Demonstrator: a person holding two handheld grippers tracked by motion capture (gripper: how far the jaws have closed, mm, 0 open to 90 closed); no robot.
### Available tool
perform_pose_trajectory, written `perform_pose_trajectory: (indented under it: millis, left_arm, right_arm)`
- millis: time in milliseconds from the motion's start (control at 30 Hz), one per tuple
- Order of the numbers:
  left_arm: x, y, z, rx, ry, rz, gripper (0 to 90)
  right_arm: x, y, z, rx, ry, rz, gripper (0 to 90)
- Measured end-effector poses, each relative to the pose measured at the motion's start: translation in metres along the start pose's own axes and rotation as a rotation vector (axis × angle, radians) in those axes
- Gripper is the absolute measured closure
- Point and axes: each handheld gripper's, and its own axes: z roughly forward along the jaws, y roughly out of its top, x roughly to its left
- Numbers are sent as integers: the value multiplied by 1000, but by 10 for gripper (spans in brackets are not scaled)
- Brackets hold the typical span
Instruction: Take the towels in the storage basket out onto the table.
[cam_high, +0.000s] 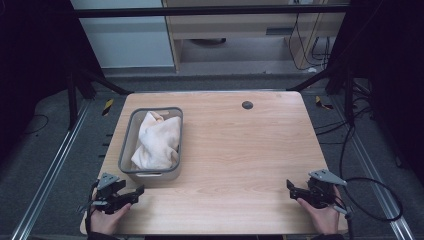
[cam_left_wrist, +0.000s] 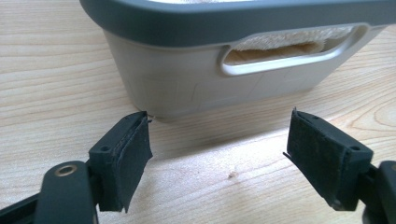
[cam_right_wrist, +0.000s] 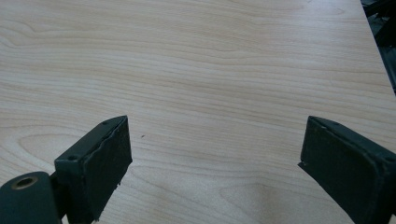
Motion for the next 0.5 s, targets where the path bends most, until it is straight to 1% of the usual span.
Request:
perform_pose_trajectory:
  millis: [33,100,133,200,267,367,400,500]
  left_arm:
    - [0,0,0,0,0,0,213]
    - [-1,1,-2,-18,-7,6,219]
    - [-1,3,-5,-37,-8,9,220]
    - [-1,4,-7,-42,-11,12,221]
    - [-2,6,-10,-54,-21,15,223]
    - [-2,8,-12,-56,-28,20,223]
    - [-3,11,-16,-68,-34,18,224]
    - [-4,13,-19,-79,-37,18,224]
  right_arm:
    - [0,0,0,0,0,0,86]
    - [0,0,0,6,-4,6,86]
    - [0,0,-1,4,-6,5,85]
    - [0,0,-1,7,-1,10,83]
    - [1,-1,0,18,2,-2,78]
    - [2,-1,0,18,2,-3,77]
    - [1,0,0,15,0,3,77]
    - [1,0,-1,13,-4,4,77]
